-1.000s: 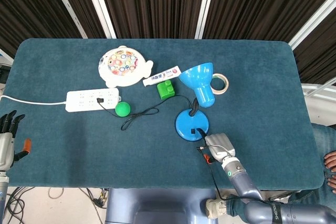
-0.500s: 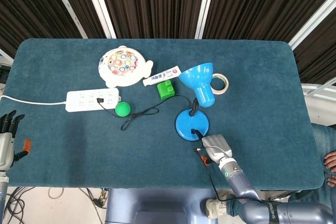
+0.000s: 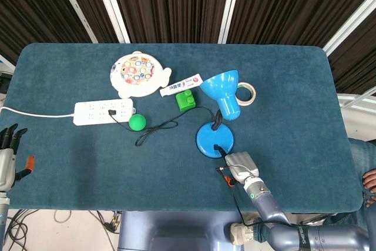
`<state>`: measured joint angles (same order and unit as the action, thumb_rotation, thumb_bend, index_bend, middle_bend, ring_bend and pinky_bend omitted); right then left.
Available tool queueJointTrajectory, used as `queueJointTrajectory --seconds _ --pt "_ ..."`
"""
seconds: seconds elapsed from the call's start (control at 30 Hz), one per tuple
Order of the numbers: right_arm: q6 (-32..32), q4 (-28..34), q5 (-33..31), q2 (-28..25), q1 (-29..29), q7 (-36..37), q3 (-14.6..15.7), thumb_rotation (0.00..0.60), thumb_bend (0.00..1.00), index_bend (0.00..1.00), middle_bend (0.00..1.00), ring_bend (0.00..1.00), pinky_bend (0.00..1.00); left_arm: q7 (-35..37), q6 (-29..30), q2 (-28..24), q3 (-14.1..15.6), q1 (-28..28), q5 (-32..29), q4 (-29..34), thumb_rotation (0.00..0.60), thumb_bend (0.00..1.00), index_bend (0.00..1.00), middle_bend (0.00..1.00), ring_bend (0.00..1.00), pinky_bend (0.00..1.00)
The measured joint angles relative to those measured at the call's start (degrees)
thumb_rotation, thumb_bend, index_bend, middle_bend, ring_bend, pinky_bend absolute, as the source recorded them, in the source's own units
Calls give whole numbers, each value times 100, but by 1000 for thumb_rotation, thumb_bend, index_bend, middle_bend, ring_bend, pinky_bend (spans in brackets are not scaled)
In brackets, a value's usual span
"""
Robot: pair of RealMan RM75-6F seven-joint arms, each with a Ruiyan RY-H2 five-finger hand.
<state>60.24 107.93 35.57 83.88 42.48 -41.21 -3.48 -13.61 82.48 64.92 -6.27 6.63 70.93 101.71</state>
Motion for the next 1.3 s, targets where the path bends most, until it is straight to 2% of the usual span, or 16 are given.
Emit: queueJointTrajectory --seconds 0.53,0.67,0.77,0.87,0.93,1.1,1.2,1.3 --pt "37 59 -6 72 64 -62 306 600 391 47 462 494 999 -2 1 2 2 2 3 -14 600 454 151 18 0 0" --pt "44 37 -115 98 124 -98 299 600 391 47 461 483 1000 -2 14 0 0 0 13 -19 600 454 151 18 0 0" --pt "147 55 -93 81 123 -33 219 600 392 47 405 420 1000 0 9 1 0 0 5 -28 600 454 151 18 0 0" --pt "292 192 -15 -6 83 95 130 600 391 33 305 334 1000 2 4 -1 -2 1 -3 -27 600 454 151 18 0 0" --pt "434 357 78 -123 33 172 81 600 392 16 253 278 1000 -2 16 -2 -1 -1 10 -25 600 454 151 18 0 0" --pt "933 844 479 -618 -161 212 111 600 382 9 209 216 1000 -37 59 10 8 -10 50 -19 600 454 151 17 0 0" --pt "1221 1202 794 -1048 -379 273 240 600 349 7 190 178 1000 -46 62 14 5 -12 39 -12 600 454 151 17 0 0" --pt "1411 1488 1207 -1520 -663 424 493 600 348 7 174 151 1000 -54 68 15 2 -13 33 -10 600 454 151 17 0 0"
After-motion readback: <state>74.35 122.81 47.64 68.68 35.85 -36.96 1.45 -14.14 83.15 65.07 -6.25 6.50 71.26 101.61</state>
